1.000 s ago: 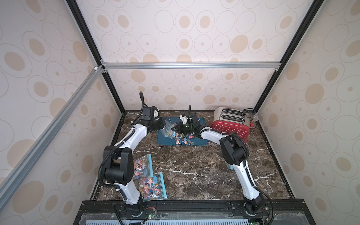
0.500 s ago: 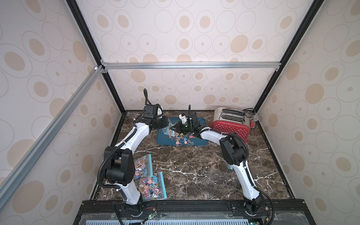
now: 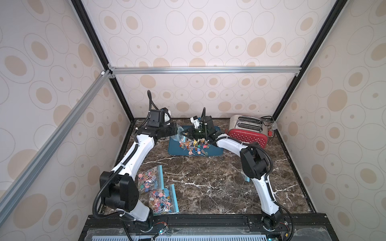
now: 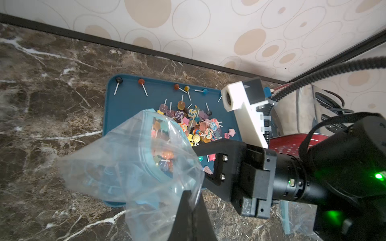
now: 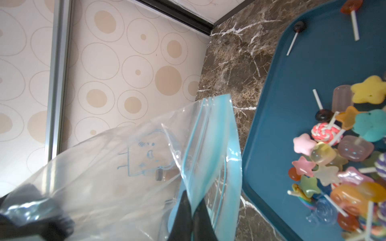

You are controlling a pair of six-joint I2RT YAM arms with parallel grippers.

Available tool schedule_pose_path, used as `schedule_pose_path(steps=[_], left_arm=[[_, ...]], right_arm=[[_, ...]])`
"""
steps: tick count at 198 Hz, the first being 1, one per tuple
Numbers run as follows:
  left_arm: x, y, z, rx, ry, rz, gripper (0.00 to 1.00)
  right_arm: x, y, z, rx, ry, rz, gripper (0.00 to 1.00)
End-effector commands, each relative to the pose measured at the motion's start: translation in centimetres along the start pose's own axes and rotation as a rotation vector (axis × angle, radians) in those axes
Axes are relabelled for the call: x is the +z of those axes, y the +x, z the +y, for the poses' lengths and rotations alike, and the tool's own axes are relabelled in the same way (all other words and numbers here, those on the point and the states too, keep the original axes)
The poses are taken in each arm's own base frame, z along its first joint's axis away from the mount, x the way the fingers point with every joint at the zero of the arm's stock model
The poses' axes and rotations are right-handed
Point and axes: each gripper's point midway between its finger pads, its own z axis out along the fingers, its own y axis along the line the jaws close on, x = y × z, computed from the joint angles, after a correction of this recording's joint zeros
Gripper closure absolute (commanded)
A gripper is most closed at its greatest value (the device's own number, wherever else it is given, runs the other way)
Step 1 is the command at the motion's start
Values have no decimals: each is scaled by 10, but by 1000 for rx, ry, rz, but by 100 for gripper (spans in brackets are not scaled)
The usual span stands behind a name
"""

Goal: Pour candies out of the ziploc bag
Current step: 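Pour the candies out of the ziploc bag onto the tray, then place the ziploc bag in the ziploc bag.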

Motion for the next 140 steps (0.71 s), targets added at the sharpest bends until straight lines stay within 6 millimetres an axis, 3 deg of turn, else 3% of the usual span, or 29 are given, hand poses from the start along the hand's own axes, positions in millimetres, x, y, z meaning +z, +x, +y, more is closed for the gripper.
schedule_pose_path(steps=[1, 12, 22, 42, 71, 95, 140], left_arm=[[-30, -5, -16, 41, 38, -54, 76], [-36, 3, -16, 37, 43, -49, 62], [-42, 10, -16, 30, 48, -46, 55], [-51, 28, -17, 22, 66, -32, 44], [-55, 56, -18, 14, 89, 12, 38], [-52, 82, -21, 34, 77, 68, 36], [-44, 134, -45, 120, 49, 194, 36]], right_arm=[[-34, 5, 15, -54, 63, -16, 100], [-55, 14, 20, -92, 105, -20, 100], [-78, 22, 27, -136, 141, -32, 100], [-127, 44, 22, -184, 276, -42, 100], [-197, 84, -14, -191, 513, -44, 100], [-242, 112, -50, -169, 671, -50, 100], [-292, 153, -113, -98, 883, -52, 100]])
